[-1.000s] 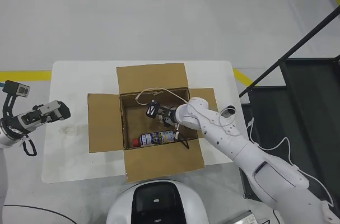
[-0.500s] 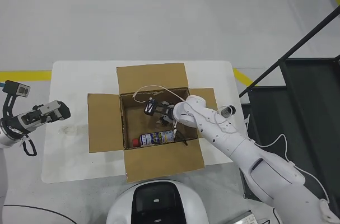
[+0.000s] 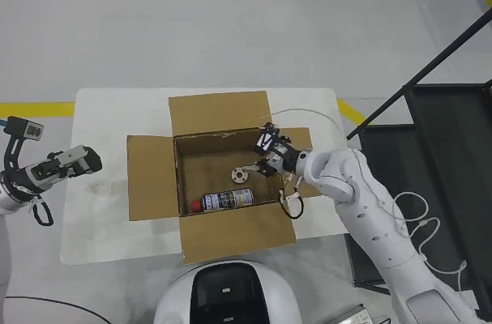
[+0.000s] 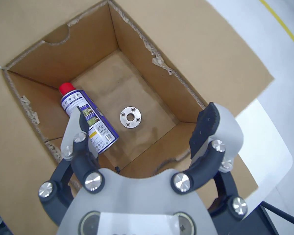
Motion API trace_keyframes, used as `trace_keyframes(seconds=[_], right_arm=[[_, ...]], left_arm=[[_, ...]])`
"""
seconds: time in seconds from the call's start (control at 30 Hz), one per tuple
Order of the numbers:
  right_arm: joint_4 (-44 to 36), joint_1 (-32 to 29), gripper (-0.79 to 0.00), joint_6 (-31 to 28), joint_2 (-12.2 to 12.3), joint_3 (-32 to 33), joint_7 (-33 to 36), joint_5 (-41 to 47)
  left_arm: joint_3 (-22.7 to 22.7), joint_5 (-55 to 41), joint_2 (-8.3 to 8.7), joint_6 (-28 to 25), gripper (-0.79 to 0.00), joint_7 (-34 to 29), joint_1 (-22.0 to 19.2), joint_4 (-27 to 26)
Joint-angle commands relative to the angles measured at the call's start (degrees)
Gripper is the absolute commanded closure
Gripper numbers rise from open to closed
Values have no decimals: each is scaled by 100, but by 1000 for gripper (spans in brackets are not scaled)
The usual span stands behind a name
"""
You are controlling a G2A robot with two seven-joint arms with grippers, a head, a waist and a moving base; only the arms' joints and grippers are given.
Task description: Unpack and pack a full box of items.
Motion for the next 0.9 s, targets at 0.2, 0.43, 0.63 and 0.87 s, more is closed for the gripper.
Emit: trace_keyframes(seconds=[0.2, 0.43, 0.63, 0.87], right_arm=[[-371, -1176, -785, 370, 195, 1669, -230, 144], [-466, -1389, -785, 1042, 196, 1831, -249, 41], [-466, -1389, -785, 1042, 196, 1831, -249, 41], [-445, -1393, -785, 1060, 195, 1838, -263, 54]], left_arm=[[0, 0, 0, 0, -785, 0, 0, 0], [0, 0, 0, 0, -785, 0, 0, 0], [0, 0, 0, 0, -785, 0, 0, 0], [0, 0, 0, 0, -785, 0, 0, 0]])
